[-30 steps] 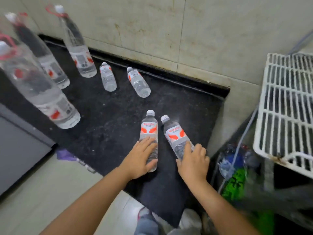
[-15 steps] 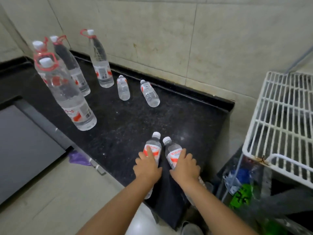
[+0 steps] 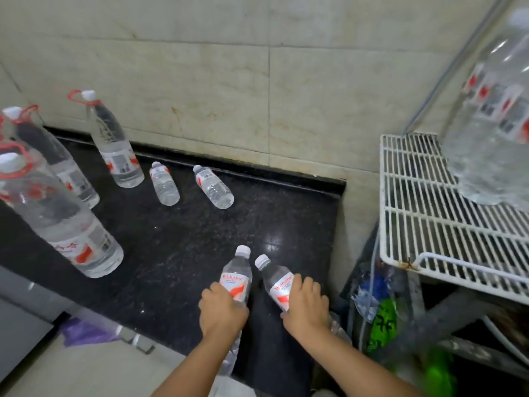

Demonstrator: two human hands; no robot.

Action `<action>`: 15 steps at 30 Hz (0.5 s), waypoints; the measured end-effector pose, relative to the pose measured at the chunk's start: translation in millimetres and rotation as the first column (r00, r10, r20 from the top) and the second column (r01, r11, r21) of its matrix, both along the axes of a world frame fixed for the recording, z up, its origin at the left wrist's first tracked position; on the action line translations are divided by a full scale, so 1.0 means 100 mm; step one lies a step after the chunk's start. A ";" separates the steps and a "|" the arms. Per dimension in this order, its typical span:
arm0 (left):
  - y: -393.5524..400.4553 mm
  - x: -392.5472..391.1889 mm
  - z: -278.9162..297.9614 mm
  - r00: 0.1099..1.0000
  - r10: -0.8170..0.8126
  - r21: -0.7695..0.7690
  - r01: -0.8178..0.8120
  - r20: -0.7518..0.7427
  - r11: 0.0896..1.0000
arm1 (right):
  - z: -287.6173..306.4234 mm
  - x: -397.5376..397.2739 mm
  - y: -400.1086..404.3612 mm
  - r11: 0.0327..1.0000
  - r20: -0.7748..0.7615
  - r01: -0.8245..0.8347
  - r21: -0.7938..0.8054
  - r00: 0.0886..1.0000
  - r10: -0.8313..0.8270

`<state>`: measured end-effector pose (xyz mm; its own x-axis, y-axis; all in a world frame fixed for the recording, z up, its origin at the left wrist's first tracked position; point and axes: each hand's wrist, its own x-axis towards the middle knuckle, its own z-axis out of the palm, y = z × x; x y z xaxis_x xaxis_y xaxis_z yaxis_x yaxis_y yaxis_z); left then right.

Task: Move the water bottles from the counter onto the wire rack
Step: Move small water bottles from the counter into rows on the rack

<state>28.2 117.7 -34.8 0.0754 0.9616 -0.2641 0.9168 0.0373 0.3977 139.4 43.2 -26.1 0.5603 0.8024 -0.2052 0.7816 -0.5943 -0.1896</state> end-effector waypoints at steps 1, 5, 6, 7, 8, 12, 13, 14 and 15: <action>0.01 0.00 0.08 1.000 -0.023 0.045 0.023 0.005 0.999 | 0.07 -0.01 -0.02 0.999 0.006 0.017 0.034 1.000 -0.017; 0.19 0.08 0.50 0.995 -0.072 0.263 0.052 0.065 0.963 | 0.46 0.02 0.08 0.983 0.035 0.048 0.176 0.998 -0.055; 0.24 0.11 0.66 0.990 -0.101 0.334 0.062 0.100 0.940 | 0.62 0.03 0.11 0.972 0.038 0.061 0.228 0.997 -0.071; 0.28 0.16 0.83 0.983 -0.129 0.400 0.067 0.131 0.914 | 0.79 0.05 0.13 0.955 0.038 0.075 0.285 0.995 -0.089; 0.31 0.21 1.02 0.976 -0.154 0.458 0.069 0.152 0.886 | 0.98 0.08 0.16 0.934 0.033 0.092 0.345 0.993 -0.110; 0.37 0.47 1.70 0.939 -0.294 0.620 0.123 0.181 0.775 | 1.73 0.26 0.17 0.810 0.035 0.136 0.570 0.981 -0.190; 0.35 0.54 1.85 0.925 -0.321 0.641 0.121 0.205 0.758 | 1.91 0.32 0.13 0.755 0.039 0.140 0.640 0.976 -0.214; 0.33 0.62 2.00 0.912 -0.329 0.654 0.095 0.245 0.750 | 2.08 0.40 0.08 0.694 0.043 0.144 0.706 0.969 -0.244; 0.29 0.70 2.12 0.901 -0.338 0.654 0.085 0.272 0.752 | 2.24 0.49 0.00 0.642 0.049 0.147 0.753 0.960 -0.277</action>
<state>98.3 146.8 177.7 0.2619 0.8470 0.4625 0.6601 -0.5068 0.5544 188.3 43.4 198.1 0.7048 0.5065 0.4968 0.7083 -0.4623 -0.5335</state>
